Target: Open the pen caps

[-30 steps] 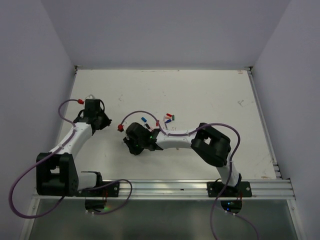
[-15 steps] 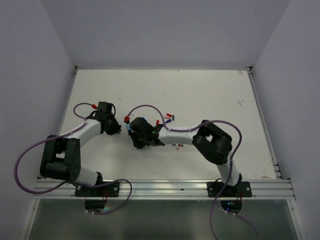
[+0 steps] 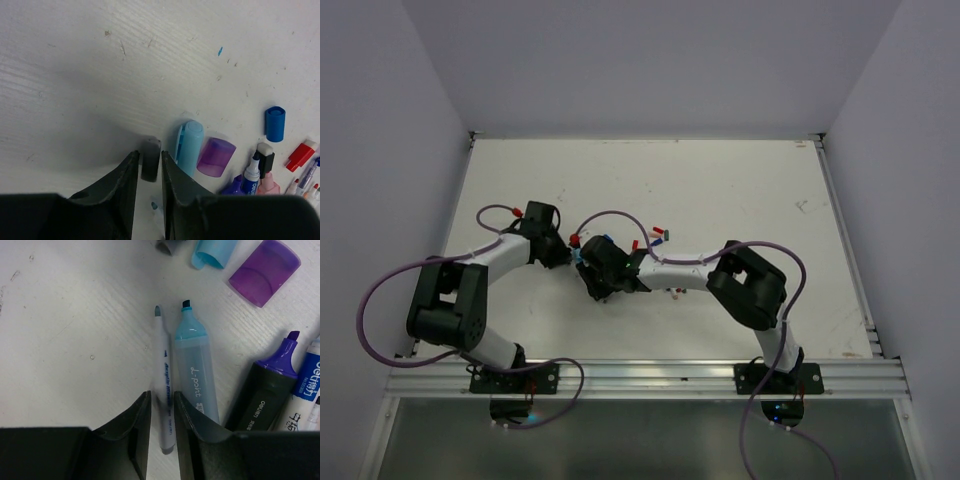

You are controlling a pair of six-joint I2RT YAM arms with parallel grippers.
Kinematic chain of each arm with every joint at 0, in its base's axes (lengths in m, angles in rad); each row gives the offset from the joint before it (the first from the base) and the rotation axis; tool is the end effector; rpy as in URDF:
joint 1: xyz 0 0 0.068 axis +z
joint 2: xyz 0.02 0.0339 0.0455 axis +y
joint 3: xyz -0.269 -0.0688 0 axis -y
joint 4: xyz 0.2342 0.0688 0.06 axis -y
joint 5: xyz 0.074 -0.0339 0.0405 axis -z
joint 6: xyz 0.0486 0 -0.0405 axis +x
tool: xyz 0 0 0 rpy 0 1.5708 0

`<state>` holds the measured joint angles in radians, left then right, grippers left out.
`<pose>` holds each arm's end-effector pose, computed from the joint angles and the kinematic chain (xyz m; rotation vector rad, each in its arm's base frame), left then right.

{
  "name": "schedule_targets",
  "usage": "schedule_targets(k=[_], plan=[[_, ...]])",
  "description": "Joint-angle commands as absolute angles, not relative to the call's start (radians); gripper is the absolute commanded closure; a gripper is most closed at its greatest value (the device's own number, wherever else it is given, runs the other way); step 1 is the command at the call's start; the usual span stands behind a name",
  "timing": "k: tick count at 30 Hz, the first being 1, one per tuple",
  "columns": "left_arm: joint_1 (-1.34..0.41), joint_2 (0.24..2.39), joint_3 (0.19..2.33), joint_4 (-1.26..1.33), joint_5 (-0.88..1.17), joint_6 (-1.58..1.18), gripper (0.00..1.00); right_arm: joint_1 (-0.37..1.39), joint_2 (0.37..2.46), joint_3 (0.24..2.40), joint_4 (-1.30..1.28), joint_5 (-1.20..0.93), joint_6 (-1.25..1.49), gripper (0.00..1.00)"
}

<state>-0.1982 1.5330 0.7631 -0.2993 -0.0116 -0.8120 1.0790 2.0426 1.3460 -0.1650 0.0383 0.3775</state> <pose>0.2734 -0.0543 0.1549 -0.8132 2.5529 -0.3186 0.2095 0.3872 0.1559 -0.8509 2.3778 0.5862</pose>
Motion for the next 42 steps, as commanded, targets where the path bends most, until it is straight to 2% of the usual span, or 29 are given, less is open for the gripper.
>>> schedule_targets(k=[1, 10, 13, 14, 16, 17, 19, 21, 23, 24, 29, 34, 37, 42], plan=[[-0.202, 1.551, 0.776, -0.276, -0.014, -0.836, 0.71, 1.078, 2.010, 1.325, -0.209, 0.043, 0.374, 0.70], [-0.202, 1.514, 0.756, -0.282, -0.012, -0.835, 0.58, 1.078, 1.958, 1.305, -0.189, 0.034, 0.379, 0.61], [-0.204, 1.477, 0.768, -0.310, -0.034, -0.828, 0.51, 1.078, 1.909, 1.304, -0.195, 0.023, 0.379, 0.58], [-0.203, 1.447, 0.776, -0.322, -0.041, -0.825, 0.45, 1.078, 1.893, 1.305, -0.202, 0.020, 0.379, 0.56], [-0.202, 1.389, 0.799, -0.357, -0.070, -0.812, 0.39, 1.078, 1.832, 1.296, -0.210, 0.021, 0.380, 0.47], [-0.202, 1.367, 0.807, -0.368, -0.084, -0.799, 0.32, 1.080, 1.810, 1.293, -0.210, 0.032, 0.380, 0.43], [-0.203, 1.300, 0.833, -0.403, -0.127, -0.787, 0.25, 1.078, 1.761, 1.282, -0.221, 0.070, 0.374, 0.30], [-0.202, 1.255, 0.853, -0.423, -0.175, -0.755, 0.14, 1.075, 1.697, 1.281, -0.235, 0.133, 0.359, 0.17], [-0.202, 1.197, 0.890, -0.455, -0.215, -0.730, 0.03, 1.045, 1.645, 1.284, -0.264, 0.164, 0.347, 0.10], [-0.202, 1.177, 0.902, -0.466, -0.254, -0.700, 0.00, 1.028, 1.631, 1.284, -0.273, 0.175, 0.348, 0.06], [-0.202, 1.046, 0.982, -0.503, -0.366, -0.574, 0.00, 0.841, 1.479, 1.229, -0.311, 0.216, 0.353, 0.01], [-0.190, 0.904, 1.012, -0.486, -0.432, -0.476, 0.00, 0.620, 1.292, 1.154, -0.377, 0.391, 0.337, 0.01], [-0.187, 0.838, 1.035, -0.488, -0.474, -0.431, 0.00, 0.536, 1.150, 1.112, -0.435, 0.501, 0.331, 0.01], [-0.187, 0.749, 1.074, -0.494, -0.534, -0.373, 0.00, 0.518, 0.945, 1.088, -0.537, 0.710, 0.295, 0.01]])
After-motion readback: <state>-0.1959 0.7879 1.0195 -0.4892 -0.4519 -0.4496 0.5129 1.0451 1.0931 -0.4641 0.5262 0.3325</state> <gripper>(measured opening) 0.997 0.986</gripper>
